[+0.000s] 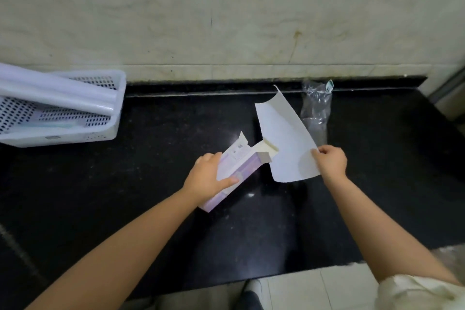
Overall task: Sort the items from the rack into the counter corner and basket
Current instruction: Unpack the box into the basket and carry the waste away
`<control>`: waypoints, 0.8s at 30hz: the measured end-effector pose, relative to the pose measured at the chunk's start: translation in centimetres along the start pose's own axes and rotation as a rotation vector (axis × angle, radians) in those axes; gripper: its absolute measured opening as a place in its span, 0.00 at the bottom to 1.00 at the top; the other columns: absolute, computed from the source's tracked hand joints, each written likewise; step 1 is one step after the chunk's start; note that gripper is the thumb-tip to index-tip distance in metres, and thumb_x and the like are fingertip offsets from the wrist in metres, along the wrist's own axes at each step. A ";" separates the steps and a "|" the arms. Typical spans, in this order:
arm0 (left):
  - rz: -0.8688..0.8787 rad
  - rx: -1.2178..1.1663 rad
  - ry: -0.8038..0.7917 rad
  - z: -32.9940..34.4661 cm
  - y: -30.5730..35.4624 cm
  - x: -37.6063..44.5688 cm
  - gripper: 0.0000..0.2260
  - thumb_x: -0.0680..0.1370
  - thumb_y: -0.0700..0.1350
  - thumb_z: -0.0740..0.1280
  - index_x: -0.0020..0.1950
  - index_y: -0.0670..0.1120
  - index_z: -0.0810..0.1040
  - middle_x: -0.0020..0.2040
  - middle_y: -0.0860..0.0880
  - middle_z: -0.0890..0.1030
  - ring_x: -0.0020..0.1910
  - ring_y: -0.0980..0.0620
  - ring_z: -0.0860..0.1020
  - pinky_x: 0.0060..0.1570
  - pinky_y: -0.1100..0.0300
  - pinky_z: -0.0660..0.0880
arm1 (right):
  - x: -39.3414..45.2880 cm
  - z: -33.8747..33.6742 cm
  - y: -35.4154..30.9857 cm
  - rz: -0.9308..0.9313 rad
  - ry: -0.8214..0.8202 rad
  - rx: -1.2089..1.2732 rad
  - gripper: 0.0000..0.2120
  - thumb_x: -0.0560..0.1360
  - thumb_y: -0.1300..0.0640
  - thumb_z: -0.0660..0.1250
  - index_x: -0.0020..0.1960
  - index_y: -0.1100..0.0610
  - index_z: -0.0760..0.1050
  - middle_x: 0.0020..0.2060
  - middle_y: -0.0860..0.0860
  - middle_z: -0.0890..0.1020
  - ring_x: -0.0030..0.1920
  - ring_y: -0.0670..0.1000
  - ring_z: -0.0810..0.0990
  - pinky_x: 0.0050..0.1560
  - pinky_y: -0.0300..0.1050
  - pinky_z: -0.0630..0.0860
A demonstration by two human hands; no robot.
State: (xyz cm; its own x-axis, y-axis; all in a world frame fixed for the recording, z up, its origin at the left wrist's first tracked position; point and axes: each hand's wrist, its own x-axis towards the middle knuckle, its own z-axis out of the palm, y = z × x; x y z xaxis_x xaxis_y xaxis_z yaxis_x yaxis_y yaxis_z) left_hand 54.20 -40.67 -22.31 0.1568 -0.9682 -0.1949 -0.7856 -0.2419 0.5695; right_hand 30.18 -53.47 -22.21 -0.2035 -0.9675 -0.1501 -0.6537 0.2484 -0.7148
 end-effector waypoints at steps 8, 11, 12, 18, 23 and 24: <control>-0.078 0.071 0.027 2.1 2.3 4.7 0.18 0.71 0.57 0.69 0.46 0.44 0.70 0.49 0.45 0.75 0.53 0.46 0.73 0.45 0.58 0.68 | 6.3 0.9 3.4 0.299 -0.099 -0.128 0.14 0.74 0.60 0.61 0.57 0.66 0.73 0.59 0.66 0.76 0.58 0.66 0.74 0.57 0.54 0.73; -0.052 0.098 0.017 2.2 2.6 5.3 0.18 0.71 0.58 0.69 0.42 0.45 0.69 0.45 0.48 0.74 0.47 0.49 0.72 0.42 0.60 0.67 | 6.2 0.9 3.8 0.246 -0.058 -0.058 0.08 0.73 0.63 0.62 0.50 0.66 0.74 0.54 0.65 0.78 0.54 0.64 0.76 0.52 0.51 0.73; -0.043 0.115 0.003 2.2 2.8 5.4 0.18 0.71 0.58 0.69 0.44 0.44 0.70 0.46 0.48 0.74 0.47 0.50 0.72 0.43 0.60 0.67 | 6.1 0.7 3.9 0.232 -0.025 -0.023 0.05 0.73 0.64 0.61 0.47 0.64 0.73 0.51 0.65 0.78 0.52 0.64 0.77 0.49 0.50 0.72; 0.173 0.114 -0.052 2.0 8.0 6.8 0.24 0.71 0.55 0.70 0.61 0.43 0.72 0.58 0.44 0.75 0.59 0.46 0.71 0.55 0.55 0.69 | 3.0 -5.0 4.9 0.130 0.171 -0.025 0.12 0.72 0.63 0.60 0.56 0.61 0.69 0.45 0.60 0.79 0.49 0.62 0.77 0.48 0.51 0.73; 0.456 0.115 -0.189 5.3 15.7 6.6 0.24 0.71 0.55 0.70 0.62 0.45 0.71 0.60 0.45 0.74 0.60 0.45 0.70 0.56 0.54 0.69 | -2.4 -13.3 10.6 0.230 0.392 -0.152 0.13 0.73 0.61 0.61 0.54 0.63 0.77 0.51 0.65 0.82 0.53 0.64 0.78 0.52 0.51 0.74; 0.508 0.121 -0.224 6.4 17.3 6.2 0.25 0.71 0.55 0.70 0.63 0.45 0.71 0.61 0.45 0.74 0.60 0.45 0.69 0.57 0.54 0.69 | -3.9 -15.1 12.2 0.278 0.434 -0.164 0.12 0.73 0.61 0.61 0.53 0.63 0.78 0.51 0.65 0.82 0.52 0.65 0.78 0.50 0.51 0.74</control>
State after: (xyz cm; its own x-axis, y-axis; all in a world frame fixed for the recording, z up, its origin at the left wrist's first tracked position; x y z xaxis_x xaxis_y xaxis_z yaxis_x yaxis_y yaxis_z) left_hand 37.73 -50.49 -18.73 -0.3795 -0.9205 -0.0928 -0.7943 0.2727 0.5429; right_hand 12.05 -45.97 -20.03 -0.6447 -0.7644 0.0029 -0.6307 0.5298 -0.5671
